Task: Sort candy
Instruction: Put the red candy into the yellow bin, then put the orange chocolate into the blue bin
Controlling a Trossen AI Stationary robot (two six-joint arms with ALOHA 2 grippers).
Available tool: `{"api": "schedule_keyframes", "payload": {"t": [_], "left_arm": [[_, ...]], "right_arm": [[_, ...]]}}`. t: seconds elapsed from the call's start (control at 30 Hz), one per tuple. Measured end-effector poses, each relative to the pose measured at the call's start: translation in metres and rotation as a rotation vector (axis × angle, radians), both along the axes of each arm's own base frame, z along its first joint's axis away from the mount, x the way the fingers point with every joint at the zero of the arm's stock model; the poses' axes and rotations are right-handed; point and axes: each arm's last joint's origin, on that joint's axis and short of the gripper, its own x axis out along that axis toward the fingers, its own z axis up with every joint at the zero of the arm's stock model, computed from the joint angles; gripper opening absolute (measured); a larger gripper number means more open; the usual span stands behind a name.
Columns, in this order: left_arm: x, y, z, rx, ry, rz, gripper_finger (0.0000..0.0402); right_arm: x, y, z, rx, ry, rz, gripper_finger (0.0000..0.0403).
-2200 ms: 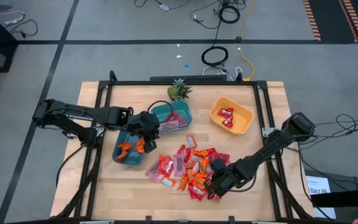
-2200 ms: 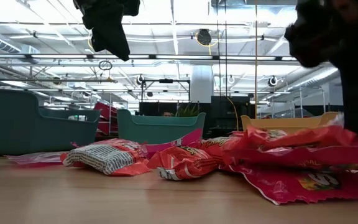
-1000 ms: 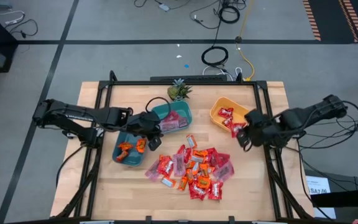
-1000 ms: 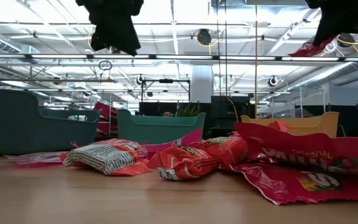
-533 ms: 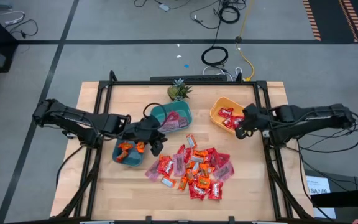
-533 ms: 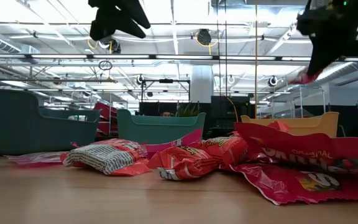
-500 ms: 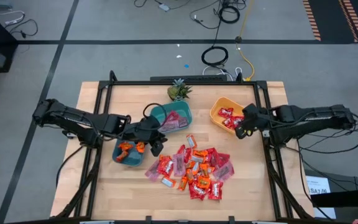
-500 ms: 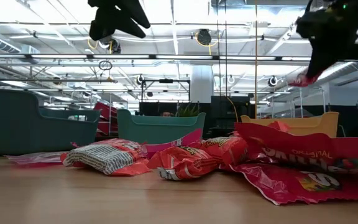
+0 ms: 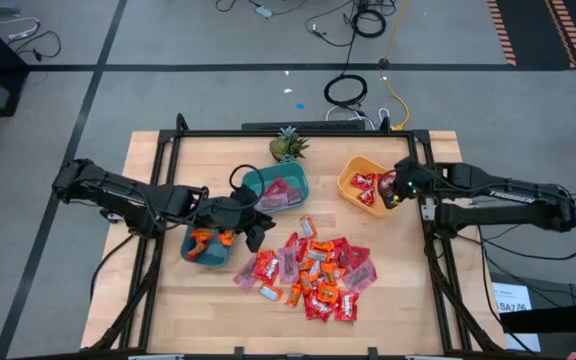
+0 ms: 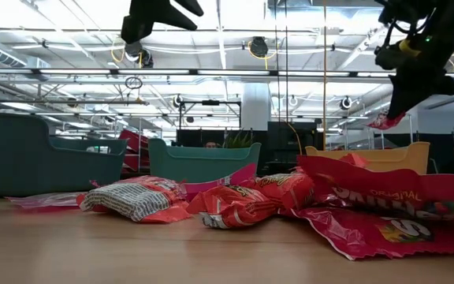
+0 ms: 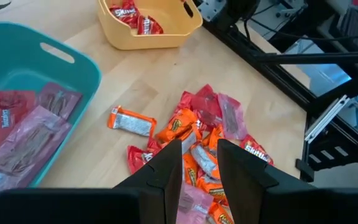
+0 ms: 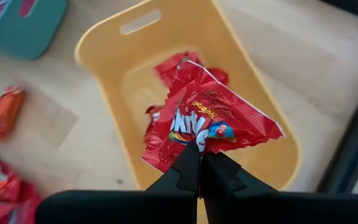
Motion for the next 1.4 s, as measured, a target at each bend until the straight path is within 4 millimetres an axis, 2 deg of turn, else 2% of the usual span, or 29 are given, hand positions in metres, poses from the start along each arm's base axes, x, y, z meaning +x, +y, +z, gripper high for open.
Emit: {"api": "schedule_keyframes", "payload": {"t": [0.17, 0.5, 0.67, 1.4], "left_arm": [[0.0002, 0.0000, 0.0003, -0.027, -0.007, 0.018, 0.0111], [-0.0001, 0.0000, -0.0001, -0.037, -0.002, 0.026, 0.0111], [-0.0001, 0.0000, -0.0001, 0.034, 0.005, -0.023, 0.0111], [0.0018, 0.0004, 0.0022, 0.038, -0.023, -0.026, 0.0112]], "right_arm": [[-0.0014, -0.0037, 0.0005, -0.053, 0.024, -0.020, 0.0010], [-0.0016, -0.0051, 0.0007, -0.088, 0.048, 0.006, 0.0083], [-0.0016, -0.0050, 0.0007, -0.095, 0.058, 0.025, 0.0105], [-0.0016, -0.0049, 0.0007, -0.101, 0.067, 0.044, 0.0112]]}}
